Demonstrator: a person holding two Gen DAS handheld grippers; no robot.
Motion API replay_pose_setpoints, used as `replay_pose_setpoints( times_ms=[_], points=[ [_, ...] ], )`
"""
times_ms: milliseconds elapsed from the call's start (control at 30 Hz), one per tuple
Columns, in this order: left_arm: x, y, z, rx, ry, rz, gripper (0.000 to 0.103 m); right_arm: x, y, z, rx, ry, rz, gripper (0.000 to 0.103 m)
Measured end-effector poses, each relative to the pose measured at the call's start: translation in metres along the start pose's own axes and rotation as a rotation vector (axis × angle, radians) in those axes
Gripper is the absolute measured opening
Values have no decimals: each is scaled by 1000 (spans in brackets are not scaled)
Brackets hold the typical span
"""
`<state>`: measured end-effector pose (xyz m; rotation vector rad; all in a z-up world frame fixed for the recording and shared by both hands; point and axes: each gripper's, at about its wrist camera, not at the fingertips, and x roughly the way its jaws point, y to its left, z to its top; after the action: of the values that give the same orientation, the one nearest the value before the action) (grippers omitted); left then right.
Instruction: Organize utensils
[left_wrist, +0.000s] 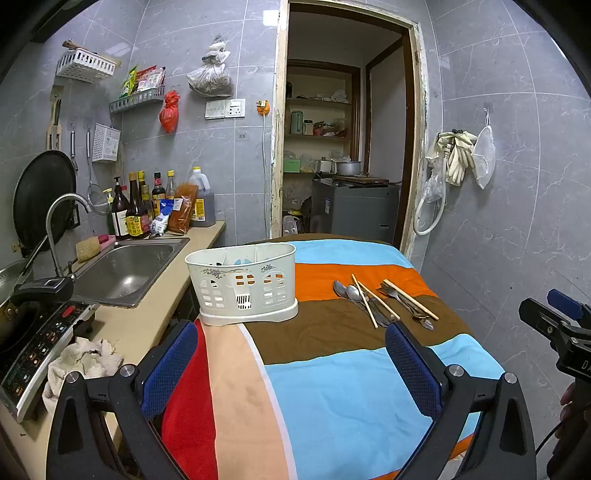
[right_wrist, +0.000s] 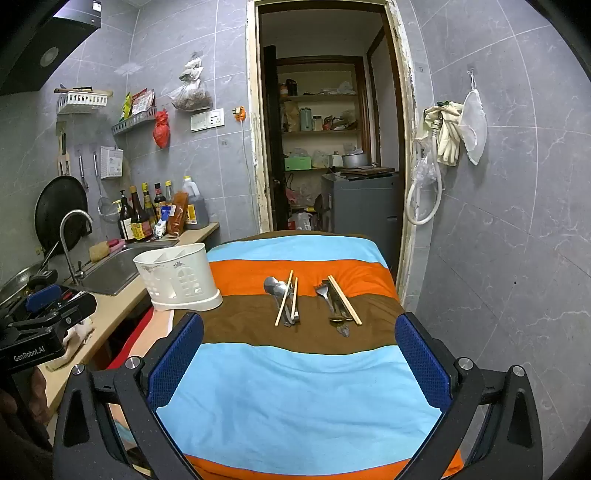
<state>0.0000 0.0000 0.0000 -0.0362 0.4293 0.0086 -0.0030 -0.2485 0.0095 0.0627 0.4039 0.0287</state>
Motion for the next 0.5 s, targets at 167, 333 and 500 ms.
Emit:
replay_pose_setpoints(
  times_ms=[167, 333, 500],
  points=[
    [0, 0, 0, -2, -1, 0, 102, 0, 0, 0, 0, 0, 1, 102],
    [0, 0, 0, -2, 0, -1, 102, 0, 1, -1, -1, 0, 1, 102],
    [0, 0, 0, -2, 1, -1, 102, 0, 1, -1, -2, 0, 1, 102]
  ],
)
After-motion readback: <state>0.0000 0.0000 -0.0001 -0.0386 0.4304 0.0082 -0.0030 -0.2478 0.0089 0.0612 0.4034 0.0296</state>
